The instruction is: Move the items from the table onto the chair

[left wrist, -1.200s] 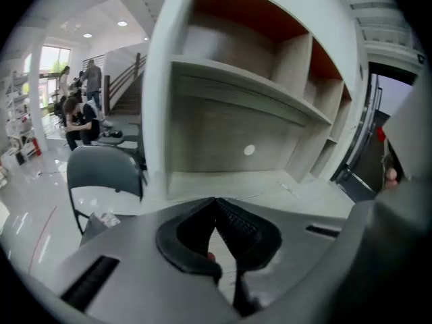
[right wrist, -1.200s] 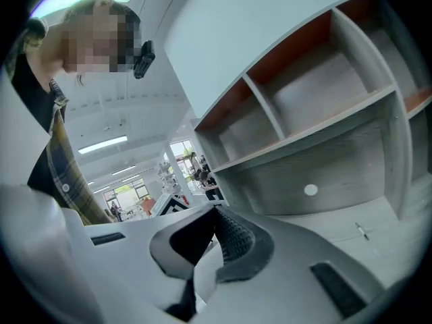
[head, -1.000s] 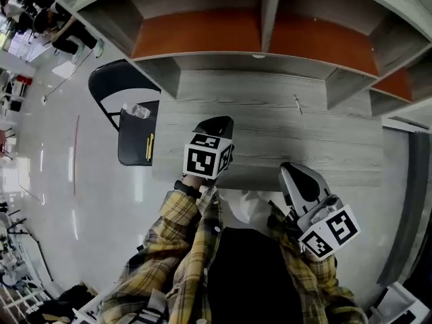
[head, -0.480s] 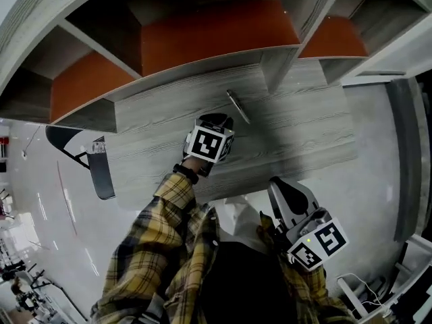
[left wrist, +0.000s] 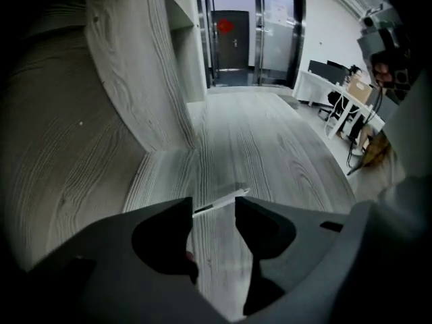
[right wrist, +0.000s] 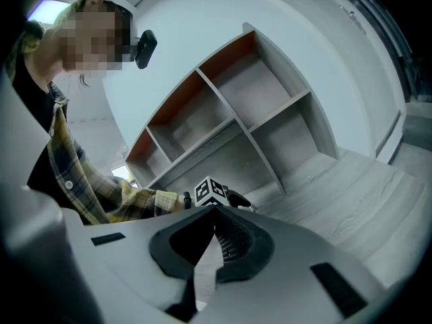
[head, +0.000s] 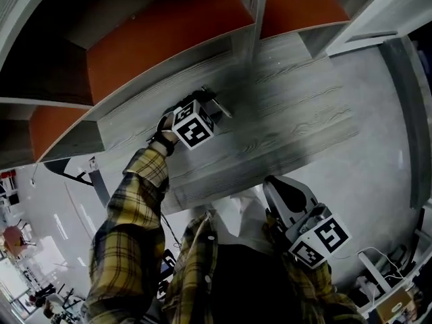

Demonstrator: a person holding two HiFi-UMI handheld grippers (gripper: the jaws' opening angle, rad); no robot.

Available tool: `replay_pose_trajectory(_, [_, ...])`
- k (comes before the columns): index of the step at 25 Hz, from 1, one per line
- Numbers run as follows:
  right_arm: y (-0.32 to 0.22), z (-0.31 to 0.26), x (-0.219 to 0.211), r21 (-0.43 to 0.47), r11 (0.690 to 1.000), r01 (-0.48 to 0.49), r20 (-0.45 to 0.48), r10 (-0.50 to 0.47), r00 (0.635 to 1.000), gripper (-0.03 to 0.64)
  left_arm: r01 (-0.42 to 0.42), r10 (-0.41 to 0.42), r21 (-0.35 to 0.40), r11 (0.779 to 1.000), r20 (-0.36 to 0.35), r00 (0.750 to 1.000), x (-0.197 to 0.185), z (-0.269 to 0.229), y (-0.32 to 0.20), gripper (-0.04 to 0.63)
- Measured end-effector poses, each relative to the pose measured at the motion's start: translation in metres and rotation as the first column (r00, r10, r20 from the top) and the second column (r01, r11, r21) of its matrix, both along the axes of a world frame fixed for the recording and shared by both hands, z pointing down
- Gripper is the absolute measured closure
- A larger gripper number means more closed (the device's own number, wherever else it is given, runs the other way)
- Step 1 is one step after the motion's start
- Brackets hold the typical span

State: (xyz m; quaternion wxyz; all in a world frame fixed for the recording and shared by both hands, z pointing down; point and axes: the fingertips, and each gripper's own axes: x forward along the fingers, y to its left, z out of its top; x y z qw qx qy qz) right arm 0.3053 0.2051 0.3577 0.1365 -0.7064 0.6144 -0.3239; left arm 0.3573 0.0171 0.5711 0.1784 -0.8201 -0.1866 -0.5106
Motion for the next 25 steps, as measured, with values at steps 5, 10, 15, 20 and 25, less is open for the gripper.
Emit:
replay_pose_trajectory(5, [0.008, 0.006, 0.009, -0.012, 0.999, -0.031, 0.018, 0.031, 0.999, 0.598, -0.259, 0.247, 0.113, 0.959, 0.106, 0.963, 0.013, 0.011, -0.008, 0.405])
replay_pose_trajectory(10, [0.013, 0.009, 0.016, -0.022, 0.998, -0.055, 0.024, 0.055, 0.998, 0.598, -0.412, 0.377, 0.151, 0.899, 0.213, 0.901, 0.02, 0.025, -0.009, 0.408])
replay_pose_trajectory(15, [0.013, 0.008, 0.018, -0.014, 0.998, -0.061, 0.026, 0.062, 0.998, 0.598, -0.592, 0.522, 0.134, 0.794, 0.35, 0.778, 0.0, 0.031, -0.008, 0.431])
replay_pose_trajectory(20, [0.009, 0.008, 0.016, -0.012, 0.999, -0.05, 0.027, 0.051, 0.998, 0.598, -0.583, 0.506, 0.114, 0.805, 0.384, 0.773, -0.006, 0.036, -0.009, 0.443])
replay_pose_trajectory(25, [0.006, 0.005, 0.013, -0.005, 0.999, -0.041, 0.024, 0.042, 0.999, 0.598, -0.57, 0.488, 0.114, 0.814, 0.399, 0.776, -0.016, 0.036, -0.006, 0.548])
